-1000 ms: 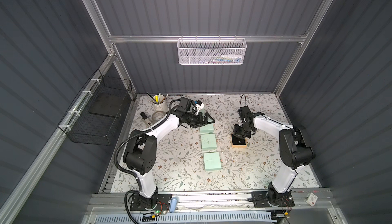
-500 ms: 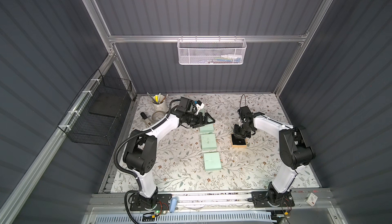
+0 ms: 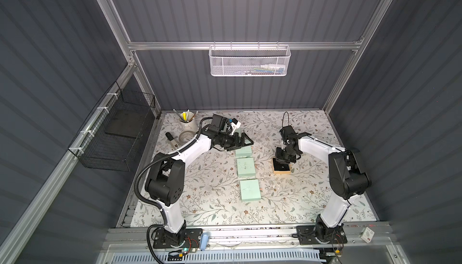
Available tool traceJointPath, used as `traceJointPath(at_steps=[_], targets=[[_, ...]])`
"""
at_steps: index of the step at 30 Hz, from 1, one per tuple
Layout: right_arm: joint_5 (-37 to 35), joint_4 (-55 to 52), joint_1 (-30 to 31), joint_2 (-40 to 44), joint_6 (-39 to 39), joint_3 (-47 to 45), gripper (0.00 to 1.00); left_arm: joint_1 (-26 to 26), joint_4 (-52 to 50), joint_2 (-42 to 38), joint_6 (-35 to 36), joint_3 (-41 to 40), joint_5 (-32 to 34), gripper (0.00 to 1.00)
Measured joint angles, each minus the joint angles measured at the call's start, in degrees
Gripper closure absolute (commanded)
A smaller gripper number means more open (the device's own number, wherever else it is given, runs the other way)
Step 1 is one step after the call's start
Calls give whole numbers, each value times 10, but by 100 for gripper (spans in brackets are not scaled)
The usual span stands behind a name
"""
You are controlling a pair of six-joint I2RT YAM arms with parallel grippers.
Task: Take out the earrings from the drawer-style jewelry box
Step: Pick up the earring from the drawer.
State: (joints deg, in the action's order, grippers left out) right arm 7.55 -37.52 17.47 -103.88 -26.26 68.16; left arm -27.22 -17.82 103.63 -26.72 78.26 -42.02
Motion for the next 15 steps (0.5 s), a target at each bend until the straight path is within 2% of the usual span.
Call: traceJointPath(at_steps=[15], targets=[[0,2,2,-6,4,0,98,0,0,0,0,0,0,0]])
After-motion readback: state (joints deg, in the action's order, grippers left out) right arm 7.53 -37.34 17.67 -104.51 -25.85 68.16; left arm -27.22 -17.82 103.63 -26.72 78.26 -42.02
